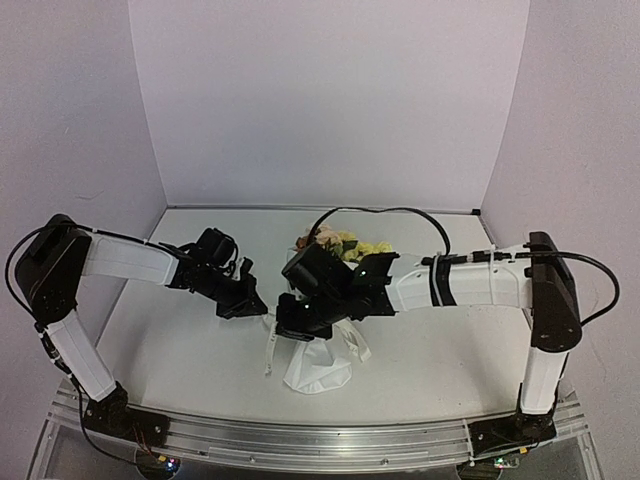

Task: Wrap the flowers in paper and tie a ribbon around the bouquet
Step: Tie the ribbon around the folded bouquet.

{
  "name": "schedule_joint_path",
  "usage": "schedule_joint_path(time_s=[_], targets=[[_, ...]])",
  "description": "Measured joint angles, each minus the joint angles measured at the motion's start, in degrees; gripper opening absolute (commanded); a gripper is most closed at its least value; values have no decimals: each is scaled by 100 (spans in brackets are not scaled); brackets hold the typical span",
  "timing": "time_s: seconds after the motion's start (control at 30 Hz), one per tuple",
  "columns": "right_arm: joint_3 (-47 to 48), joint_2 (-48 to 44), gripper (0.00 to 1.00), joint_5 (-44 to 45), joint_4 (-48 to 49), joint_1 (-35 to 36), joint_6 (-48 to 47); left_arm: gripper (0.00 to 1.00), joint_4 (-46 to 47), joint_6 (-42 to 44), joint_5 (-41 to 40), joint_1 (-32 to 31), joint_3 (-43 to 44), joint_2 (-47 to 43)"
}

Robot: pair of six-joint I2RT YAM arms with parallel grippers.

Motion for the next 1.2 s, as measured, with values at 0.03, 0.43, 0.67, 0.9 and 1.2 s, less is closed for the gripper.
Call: schedule_joint_path(time_s=[0.03, 0.43, 0.67, 0.9, 1.2], targets=[[0, 22, 29, 3, -46, 3, -40, 0, -35, 70, 9, 9, 29, 0], [-2191, -1920, 50, 1206, -323, -276, -474, 0, -425, 430, 98, 30, 496, 100], [-3386, -2355, 53, 1643, -97, -296, -170, 0, -544, 493, 104, 102, 617, 227], [-3525, -1832, 57, 1713, 306, -227, 75, 0, -676, 539, 108, 126, 619, 270], [-3512, -1206, 32, 1828, 619, -209, 390, 0, -718, 546, 109, 182, 619, 271]])
